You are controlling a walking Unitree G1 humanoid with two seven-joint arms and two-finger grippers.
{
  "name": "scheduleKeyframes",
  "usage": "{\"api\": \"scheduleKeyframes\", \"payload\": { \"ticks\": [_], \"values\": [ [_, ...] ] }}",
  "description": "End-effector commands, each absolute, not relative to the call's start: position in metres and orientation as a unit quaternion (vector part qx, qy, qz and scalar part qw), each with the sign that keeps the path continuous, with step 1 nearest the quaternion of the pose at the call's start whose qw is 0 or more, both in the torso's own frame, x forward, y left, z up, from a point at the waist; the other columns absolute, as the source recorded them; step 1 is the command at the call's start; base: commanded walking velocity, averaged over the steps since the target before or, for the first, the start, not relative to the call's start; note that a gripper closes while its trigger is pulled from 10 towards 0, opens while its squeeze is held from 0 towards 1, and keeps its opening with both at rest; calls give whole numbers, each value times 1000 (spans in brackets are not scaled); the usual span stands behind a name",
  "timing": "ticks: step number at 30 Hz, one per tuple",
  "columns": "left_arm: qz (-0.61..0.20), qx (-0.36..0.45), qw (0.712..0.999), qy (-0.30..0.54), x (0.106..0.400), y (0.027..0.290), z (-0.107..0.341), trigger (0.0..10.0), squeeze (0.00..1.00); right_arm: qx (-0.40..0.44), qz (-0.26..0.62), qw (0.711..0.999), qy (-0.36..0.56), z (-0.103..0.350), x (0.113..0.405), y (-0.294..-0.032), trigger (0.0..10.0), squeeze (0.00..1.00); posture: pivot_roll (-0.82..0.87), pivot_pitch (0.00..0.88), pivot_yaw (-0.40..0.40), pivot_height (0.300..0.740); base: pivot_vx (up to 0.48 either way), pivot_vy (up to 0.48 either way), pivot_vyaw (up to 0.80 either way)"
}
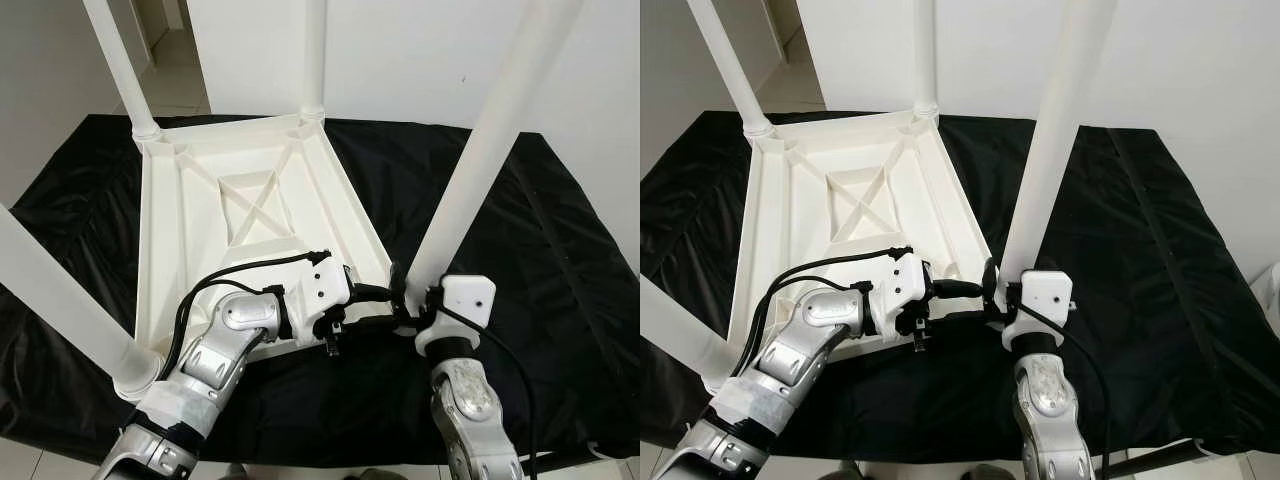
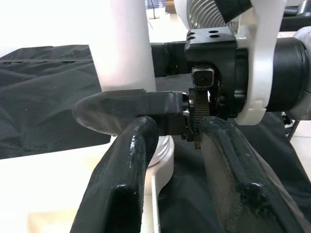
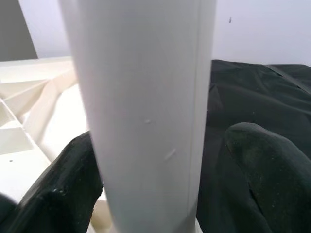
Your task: Building children table
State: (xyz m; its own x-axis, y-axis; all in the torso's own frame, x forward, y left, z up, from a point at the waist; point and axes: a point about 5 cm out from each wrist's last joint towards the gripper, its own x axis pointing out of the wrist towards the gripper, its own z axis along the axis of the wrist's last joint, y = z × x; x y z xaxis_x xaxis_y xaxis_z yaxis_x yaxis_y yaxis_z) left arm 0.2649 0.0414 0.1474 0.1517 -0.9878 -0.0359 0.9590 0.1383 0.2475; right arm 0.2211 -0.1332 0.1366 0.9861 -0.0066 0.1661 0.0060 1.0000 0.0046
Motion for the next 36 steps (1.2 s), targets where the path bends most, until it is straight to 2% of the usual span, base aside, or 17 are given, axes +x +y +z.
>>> {"api": "scheduleKeyframes", "payload": {
  "ticks": [1,9,14,18,28,32,36],
  "values": [
    [-629,103,769,-55,270,51,146,10000,0,10,26,994,-107,143,213,-128,10000,0,-65,0,19,740,0,0,0],
    [-596,94,796,-49,271,72,148,10000,0,-4,49,995,-89,132,188,-138,10000,0,-71,9,40,740,0,0,0],
    [-585,116,802,-36,278,90,148,10000,0,0,77,992,-95,135,190,-137,10000,0,-66,17,39,740,0,0,0],
    [-575,140,806,-26,286,105,151,10000,0,-16,138,986,-88,136,194,-131,10000,0,-57,27,44,740,0,0,0],
    [-556,186,810,-9,294,130,152,10000,0,-13,185,979,-89,140,199,-126,10000,0,-45,33,42,740,0,0,0],
    [-529,226,818,13,300,156,151,10000,0,0,244,968,-64,136,187,-117,10000,0,-37,37,38,740,0,0,0],
    [-528,232,816,25,299,162,149,10000,0,5,255,965,-56,135,183,-114,10000,0,-40,44,37,740,0,0,0]
  ]
}}
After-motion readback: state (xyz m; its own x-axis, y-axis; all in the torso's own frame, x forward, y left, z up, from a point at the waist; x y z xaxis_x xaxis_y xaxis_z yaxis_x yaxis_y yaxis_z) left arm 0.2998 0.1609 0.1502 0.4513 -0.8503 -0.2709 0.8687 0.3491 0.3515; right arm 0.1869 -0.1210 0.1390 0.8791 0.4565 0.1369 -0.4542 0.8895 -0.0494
